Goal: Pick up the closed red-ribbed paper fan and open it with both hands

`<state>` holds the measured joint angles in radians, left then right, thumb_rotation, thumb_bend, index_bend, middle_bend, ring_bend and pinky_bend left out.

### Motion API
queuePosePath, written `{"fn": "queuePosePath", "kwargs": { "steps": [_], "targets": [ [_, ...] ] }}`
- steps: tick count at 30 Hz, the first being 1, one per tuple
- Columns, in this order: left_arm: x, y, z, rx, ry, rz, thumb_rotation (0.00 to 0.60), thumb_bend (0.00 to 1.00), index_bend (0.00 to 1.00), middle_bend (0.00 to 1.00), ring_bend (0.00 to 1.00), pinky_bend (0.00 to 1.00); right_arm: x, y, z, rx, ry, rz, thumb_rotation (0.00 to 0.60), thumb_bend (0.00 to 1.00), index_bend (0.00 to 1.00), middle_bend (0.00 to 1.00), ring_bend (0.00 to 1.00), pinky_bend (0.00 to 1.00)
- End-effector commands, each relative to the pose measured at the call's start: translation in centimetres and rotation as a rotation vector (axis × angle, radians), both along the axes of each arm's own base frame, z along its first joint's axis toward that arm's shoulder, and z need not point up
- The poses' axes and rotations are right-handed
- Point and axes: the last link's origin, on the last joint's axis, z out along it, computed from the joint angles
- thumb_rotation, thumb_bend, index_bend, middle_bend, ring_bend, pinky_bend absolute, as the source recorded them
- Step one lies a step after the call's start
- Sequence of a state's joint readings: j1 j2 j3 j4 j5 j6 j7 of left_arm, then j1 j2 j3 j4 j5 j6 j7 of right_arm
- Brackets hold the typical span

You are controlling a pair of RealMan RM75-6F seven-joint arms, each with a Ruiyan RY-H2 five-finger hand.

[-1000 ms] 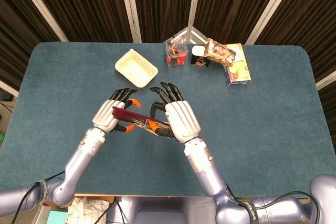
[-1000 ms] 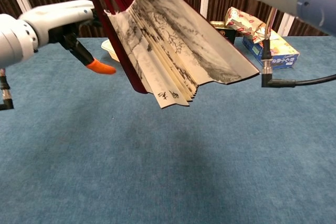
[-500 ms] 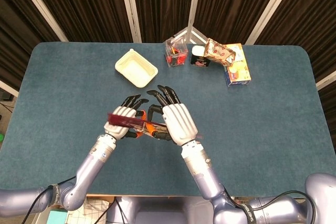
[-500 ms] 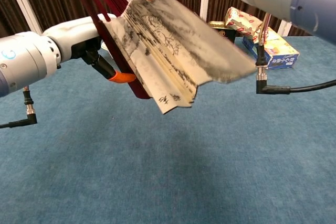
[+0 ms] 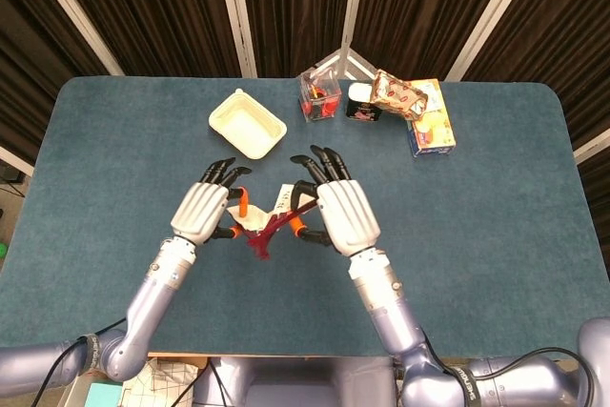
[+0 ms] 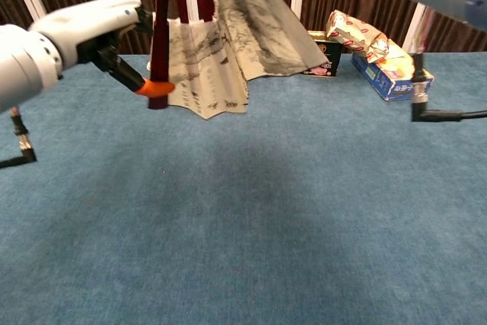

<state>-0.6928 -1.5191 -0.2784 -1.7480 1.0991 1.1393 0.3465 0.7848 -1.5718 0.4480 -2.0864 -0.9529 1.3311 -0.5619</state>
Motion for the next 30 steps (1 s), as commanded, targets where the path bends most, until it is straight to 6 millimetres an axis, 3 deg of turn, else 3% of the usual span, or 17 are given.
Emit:
{"fn": "queuePosePath", "kwargs": {
  "steps": [1,18,30],
  "targets": [
    [-0.6,0.3,1.1,0.027,0.012,0.004,0.6,0.44,0.72,0.16,0.0,0.0,-1.1,-0.4,0.4,-0.024,0.028,-0.01,0.6,0.47,0.75,0.21,0.0,0.0],
    [-4.0,0.8,6.3,0.124,0.08,0.035,0.6,0.45,0.72,0.17,0.0,0.0,-7.4,-1.1,2.8,-0.136,0.174,-0.054,0.6,0.47,0.76,0.21,0.0,0.0],
    [-4.7,0.7,7.2,0.138,0.11,0.028,0.6,0.45,0.73,0.17,0.0,0.0,-10.8,-0.6,2.7,-0.142,0.209,-0.079,0.6,0.47,0.76,0.22,0.0,0.0]
  ]
}}
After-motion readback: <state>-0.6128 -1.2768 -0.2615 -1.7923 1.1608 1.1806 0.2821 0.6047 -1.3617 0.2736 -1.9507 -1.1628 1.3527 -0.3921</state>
